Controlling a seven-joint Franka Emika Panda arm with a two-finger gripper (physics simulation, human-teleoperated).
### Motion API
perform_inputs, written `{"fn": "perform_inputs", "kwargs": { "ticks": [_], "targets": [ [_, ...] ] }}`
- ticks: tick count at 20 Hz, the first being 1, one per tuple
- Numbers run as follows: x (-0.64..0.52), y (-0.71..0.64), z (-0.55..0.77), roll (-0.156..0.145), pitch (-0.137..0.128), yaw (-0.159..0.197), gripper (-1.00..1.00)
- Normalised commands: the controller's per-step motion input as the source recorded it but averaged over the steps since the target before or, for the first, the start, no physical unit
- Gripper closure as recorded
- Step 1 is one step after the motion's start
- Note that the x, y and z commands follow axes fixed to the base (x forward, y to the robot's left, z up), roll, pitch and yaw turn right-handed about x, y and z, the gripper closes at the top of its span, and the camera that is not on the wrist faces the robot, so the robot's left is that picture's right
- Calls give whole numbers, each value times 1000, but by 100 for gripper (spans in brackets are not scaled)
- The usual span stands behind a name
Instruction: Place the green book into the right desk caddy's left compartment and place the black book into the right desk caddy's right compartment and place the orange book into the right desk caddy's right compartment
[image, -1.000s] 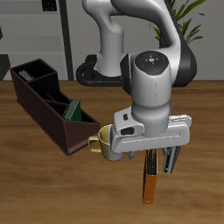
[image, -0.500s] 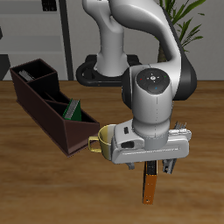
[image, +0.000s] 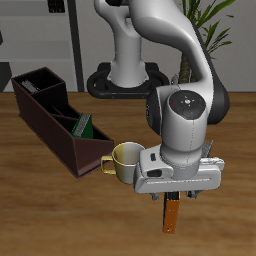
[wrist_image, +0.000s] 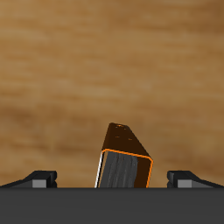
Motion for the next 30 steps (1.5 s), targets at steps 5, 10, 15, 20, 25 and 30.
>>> {"fn": "perform_inputs", "kwargs": {
  "ticks": [5, 10, 15, 20, 25, 30],
  "targets": [
    [15, -15, -193, -7, 24, 1, 100],
    [-99, -112, 93, 10, 10, -8, 100],
    [-190, -108, 500, 0, -53, 6, 100],
    [-323, -231, 849, 2, -85, 33, 100],
    [-321, -318, 650, -19, -77, 14, 100],
    [-551, -553, 650, -23, -74, 57, 100]
  ]
}}
